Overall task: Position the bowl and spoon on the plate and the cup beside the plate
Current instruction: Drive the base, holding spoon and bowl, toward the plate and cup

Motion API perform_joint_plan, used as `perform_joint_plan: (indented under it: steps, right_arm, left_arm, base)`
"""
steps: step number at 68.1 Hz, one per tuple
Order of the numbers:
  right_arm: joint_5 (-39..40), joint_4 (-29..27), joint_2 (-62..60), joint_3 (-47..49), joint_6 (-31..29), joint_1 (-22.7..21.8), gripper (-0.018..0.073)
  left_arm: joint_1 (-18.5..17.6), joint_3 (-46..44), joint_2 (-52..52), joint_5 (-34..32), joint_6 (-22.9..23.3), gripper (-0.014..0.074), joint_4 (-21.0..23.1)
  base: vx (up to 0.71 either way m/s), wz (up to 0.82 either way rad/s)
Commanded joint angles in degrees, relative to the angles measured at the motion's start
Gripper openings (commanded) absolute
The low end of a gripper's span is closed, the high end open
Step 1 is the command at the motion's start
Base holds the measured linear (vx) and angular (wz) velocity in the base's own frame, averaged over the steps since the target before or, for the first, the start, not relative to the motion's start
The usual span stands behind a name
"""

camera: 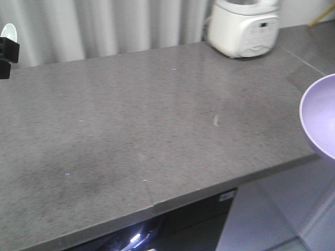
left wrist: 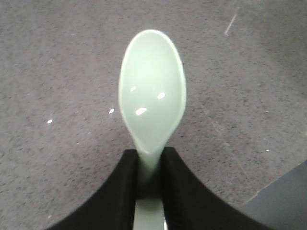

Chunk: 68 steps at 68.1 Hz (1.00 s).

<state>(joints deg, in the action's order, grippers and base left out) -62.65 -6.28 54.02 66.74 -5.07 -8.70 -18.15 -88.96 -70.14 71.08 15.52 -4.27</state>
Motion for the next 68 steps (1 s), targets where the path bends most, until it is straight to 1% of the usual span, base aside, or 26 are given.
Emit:
perform_joint_plan:
  steps: [1,35,68]
  right_arm:
    - [3.09,0.02,-0.41,1.22,-0.45,-0.09,-0.001]
    - [3.09,0.02,-0.41,1.22,-0.45,-0.09,-0.001]
    - [3.09,0.02,-0.41,1.22,-0.45,-0.09,-0.001]
  left_arm:
    - [-0.42,-1.28,1.21,-2.92,0.28,-0.0006,0.17]
    - [-0.42,-1.28,1.21,-2.92,0.28,-0.0006,0.17]
    - [-0.42,-1.28,1.21,-2.92,0.28,-0.0006,0.17]
  base:
    - [-0.03,-0.6]
    - [-0.01,-0.59]
    - [0.05,-0.47]
